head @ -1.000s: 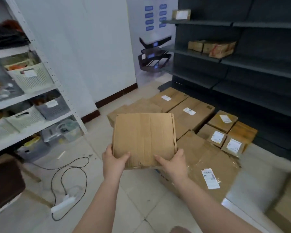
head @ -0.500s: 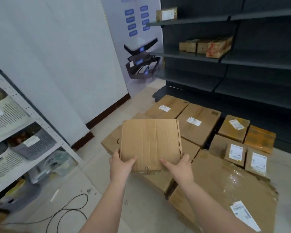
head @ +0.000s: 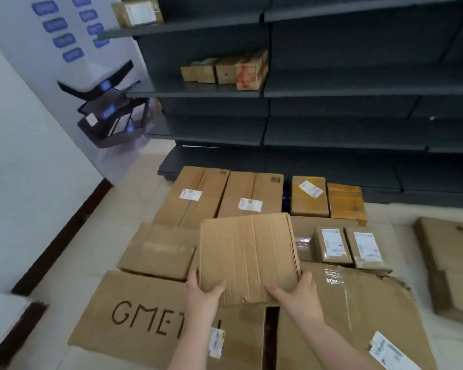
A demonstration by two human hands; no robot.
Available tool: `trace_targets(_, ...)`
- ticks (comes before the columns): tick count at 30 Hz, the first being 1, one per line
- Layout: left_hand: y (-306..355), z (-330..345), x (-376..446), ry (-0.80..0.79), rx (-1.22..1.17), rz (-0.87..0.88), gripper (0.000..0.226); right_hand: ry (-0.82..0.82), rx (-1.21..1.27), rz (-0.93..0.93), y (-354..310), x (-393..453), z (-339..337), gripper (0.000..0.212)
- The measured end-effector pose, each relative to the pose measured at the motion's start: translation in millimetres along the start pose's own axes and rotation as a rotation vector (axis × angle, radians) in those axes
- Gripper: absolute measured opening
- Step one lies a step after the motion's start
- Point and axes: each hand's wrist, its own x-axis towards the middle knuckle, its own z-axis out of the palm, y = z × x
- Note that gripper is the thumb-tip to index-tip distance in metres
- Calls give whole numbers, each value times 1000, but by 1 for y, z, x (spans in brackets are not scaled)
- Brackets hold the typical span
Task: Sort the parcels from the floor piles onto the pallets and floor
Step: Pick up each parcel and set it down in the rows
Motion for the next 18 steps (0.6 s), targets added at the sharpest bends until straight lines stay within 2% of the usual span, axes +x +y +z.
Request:
trace_targets(4,7,30,77,-114,60,-34,86,94,34,89,-3,52,25,78)
trace_targets(8,10,69,150,-196,114,-54,86,151,86,136,4,116,46,93)
trace_targets(14,13,157,246,-243,193,119,86,233,120,119,26,234,61,94)
trace_targets(18,6,214,295,-261,237,173,84,265,80,84,48,313,64,91)
